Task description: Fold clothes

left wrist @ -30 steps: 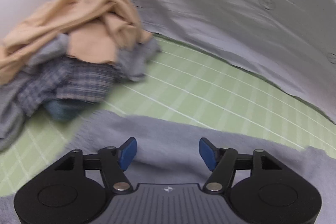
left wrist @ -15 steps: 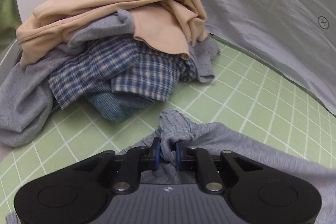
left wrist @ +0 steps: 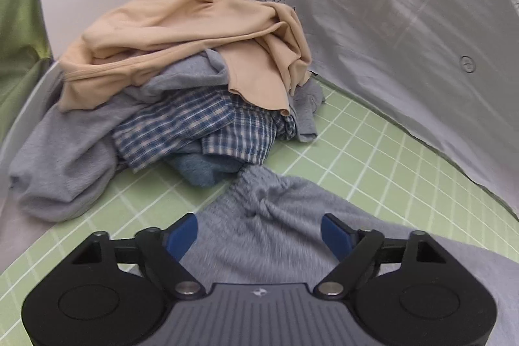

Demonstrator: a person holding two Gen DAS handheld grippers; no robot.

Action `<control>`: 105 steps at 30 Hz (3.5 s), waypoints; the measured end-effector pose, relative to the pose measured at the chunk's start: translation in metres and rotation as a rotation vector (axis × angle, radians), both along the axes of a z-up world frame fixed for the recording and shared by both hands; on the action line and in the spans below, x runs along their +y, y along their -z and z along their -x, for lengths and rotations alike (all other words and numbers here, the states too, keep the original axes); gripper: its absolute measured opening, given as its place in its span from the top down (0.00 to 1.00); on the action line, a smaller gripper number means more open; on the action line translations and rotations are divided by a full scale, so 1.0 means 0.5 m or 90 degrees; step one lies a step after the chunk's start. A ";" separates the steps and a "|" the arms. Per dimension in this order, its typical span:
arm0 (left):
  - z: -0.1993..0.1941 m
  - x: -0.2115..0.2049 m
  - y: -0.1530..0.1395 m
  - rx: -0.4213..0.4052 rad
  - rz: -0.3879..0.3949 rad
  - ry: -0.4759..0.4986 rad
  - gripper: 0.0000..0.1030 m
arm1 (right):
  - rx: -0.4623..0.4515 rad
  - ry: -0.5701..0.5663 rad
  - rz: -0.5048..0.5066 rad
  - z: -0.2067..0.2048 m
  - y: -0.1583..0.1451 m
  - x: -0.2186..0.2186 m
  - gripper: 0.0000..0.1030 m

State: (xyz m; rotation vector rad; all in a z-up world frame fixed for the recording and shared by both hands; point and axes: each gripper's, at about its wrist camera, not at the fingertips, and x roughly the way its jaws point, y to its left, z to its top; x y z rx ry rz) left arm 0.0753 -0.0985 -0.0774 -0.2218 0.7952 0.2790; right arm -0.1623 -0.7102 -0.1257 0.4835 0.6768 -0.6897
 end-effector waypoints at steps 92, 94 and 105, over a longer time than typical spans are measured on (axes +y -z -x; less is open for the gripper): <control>0.302 0.224 0.041 0.063 0.162 -0.151 0.98 | -0.206 0.333 -0.322 0.432 0.146 -0.048 0.98; 0.307 0.221 0.010 0.042 0.154 -0.146 0.98 | -0.228 0.323 -0.311 0.446 0.117 -0.050 0.98; 0.351 0.210 -0.118 -0.028 0.111 -0.138 0.99 | -0.321 0.299 -0.245 0.520 -0.028 -0.059 0.99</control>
